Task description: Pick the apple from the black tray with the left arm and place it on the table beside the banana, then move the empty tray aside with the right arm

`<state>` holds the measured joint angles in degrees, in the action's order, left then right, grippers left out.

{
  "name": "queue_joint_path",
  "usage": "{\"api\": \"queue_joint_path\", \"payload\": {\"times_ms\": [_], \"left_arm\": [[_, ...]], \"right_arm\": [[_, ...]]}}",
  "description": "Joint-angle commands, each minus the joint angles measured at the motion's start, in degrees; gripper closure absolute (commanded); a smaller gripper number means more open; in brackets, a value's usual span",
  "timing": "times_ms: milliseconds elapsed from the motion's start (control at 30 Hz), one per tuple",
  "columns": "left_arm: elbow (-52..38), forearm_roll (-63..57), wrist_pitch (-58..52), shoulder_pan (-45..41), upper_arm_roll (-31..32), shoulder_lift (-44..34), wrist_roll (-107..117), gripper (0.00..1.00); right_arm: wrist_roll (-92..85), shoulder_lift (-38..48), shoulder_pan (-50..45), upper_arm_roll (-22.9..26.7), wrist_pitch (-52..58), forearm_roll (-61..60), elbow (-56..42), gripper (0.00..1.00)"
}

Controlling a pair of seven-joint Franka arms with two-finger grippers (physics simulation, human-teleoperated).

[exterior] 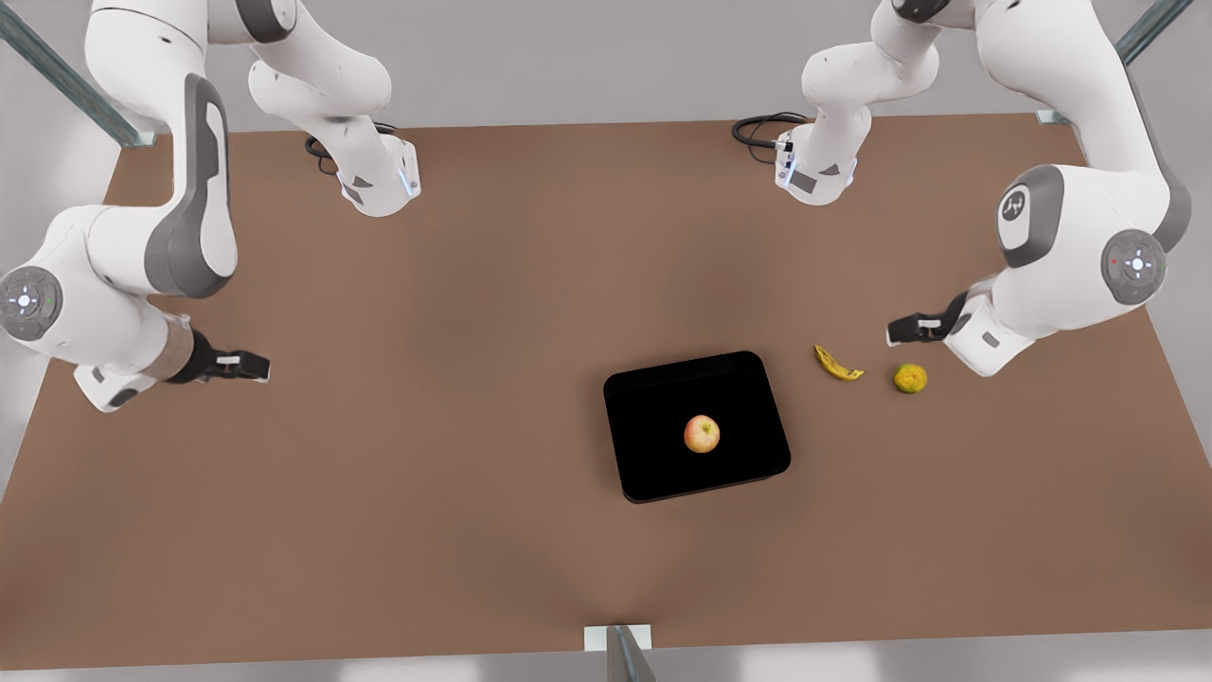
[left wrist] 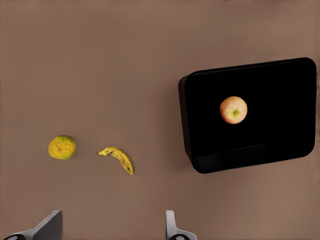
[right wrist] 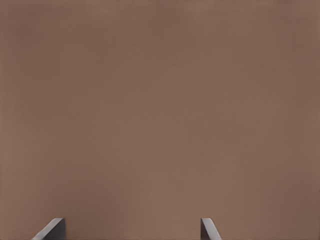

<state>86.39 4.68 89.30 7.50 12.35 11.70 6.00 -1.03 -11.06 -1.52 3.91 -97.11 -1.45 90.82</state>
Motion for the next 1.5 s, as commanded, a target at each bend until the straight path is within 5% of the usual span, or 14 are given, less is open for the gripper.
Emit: {"api": "queue_joint_path", "payload": {"times_ms": [0,100,200,300,367,433,600,1467], "left_arm": [[0.09,-0.55,6.06,-0.21,0.13,-0.01,4.81,0.0],[0.09,-3.34,6.94,-5.98,0.39,1.22,5.07,0.0],[-2.45,-5.65,7.55,-22.6,0.83,5.34,25.87,0.0],[-2.81,-6.35,17.13,-30.53,0.83,11.59,47.78,0.0],[-3.77,-9.24,21.53,-30.97,0.74,16.59,51.56,0.0],[-13.69,-13.91,21.97,-30.88,0.39,27.31,54.73,0.0],[-16.96,-15.58,28.39,-30.53,-1.1,34.8,52.89,0.0],[-0.35,-19.71,42.97,-27.63,-1.1,34.36,51.39,0.0]], "right_arm": [[-0.9,0.08,-0.59,-0.13,-7.75,1.19,-0.12,0.0],[-0.9,0.08,-0.59,-0.13,-7.75,1.19,-0.12,0.0],[-0.9,0.25,-0.59,-0.04,-7.31,1.1,-0.21,0.0],[-0.82,0.43,-0.85,-1.27,0.69,1.1,-4.43,0.0],[-0.82,0.34,-0.85,-3.2,1.57,1.19,-4.43,0.0],[-0.82,0.16,-0.85,-3.47,1.57,1.19,-4.43,0.0],[-0.82,-0.01,-2.26,-4.62,1.66,1.97,-4.34,0.0],[-0.73,-0.89,-3.67,-4.53,1.66,3.21,-4.43,0.0]]}}
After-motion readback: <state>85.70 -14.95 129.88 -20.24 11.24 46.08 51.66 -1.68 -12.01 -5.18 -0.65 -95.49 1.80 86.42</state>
